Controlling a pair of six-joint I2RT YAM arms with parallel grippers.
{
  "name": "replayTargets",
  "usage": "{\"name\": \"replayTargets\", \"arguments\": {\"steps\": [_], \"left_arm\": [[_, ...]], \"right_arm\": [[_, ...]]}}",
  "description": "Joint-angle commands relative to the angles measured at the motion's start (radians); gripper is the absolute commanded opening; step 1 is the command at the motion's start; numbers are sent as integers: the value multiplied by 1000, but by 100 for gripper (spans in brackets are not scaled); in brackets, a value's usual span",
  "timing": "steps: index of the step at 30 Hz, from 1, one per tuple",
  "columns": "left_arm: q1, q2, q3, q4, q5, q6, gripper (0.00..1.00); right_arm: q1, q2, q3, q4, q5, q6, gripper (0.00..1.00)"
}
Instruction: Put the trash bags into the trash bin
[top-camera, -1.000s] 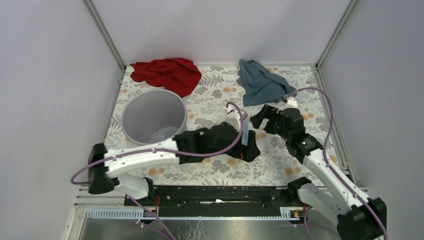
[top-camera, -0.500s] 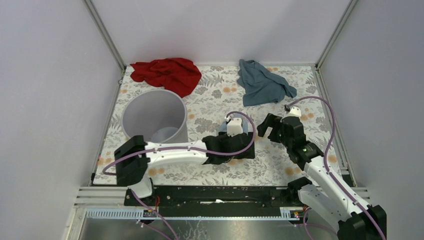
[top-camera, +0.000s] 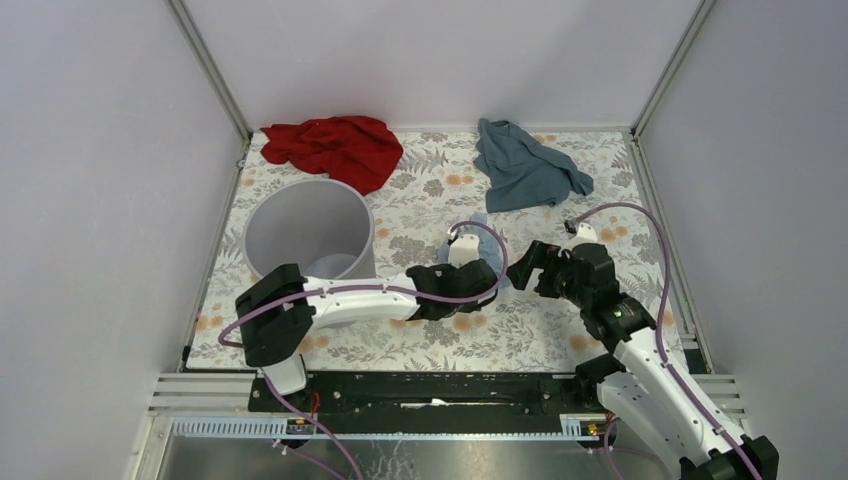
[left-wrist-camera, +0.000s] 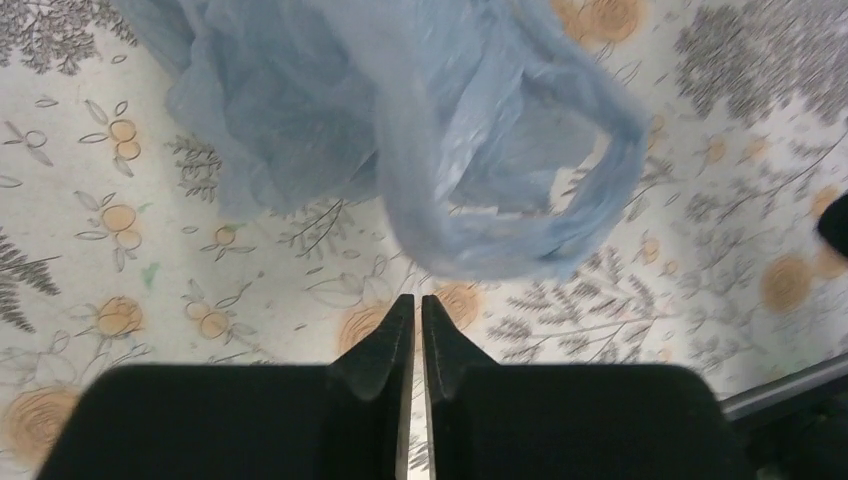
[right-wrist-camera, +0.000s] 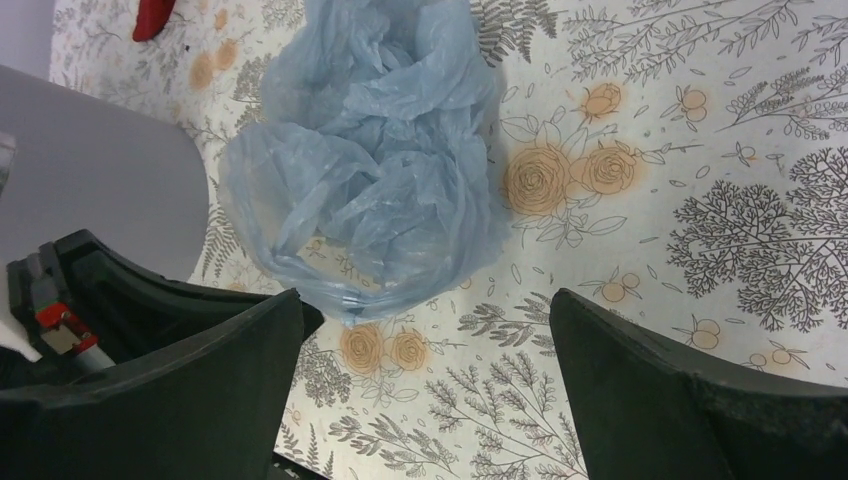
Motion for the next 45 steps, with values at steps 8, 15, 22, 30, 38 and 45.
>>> {"name": "replayTargets", "arguments": {"steps": [8, 15, 22, 30, 38, 45], "left_arm": [[-3, -337, -203, -36, 60, 186, 5], [-3, -440, -273, 170, 148, 200, 59], [-2, -450, -270, 130, 88, 190, 74], [-1, -608, -369, 95, 22, 125, 85], [53, -389, -193, -33, -114, 122, 99], [154, -195, -110, 15, -133, 144, 99]], "right_arm": [[-2, 189, -79, 326, -239, -29, 100], [3, 424, -49, 498, -476, 4, 99], [194, 702, -43, 907, -549, 353, 56], [146, 573, -123, 836, -459, 424, 62], [43, 364, 43, 270, -19, 9, 100], [-86, 554, 123, 380, -140, 3, 100]]}}
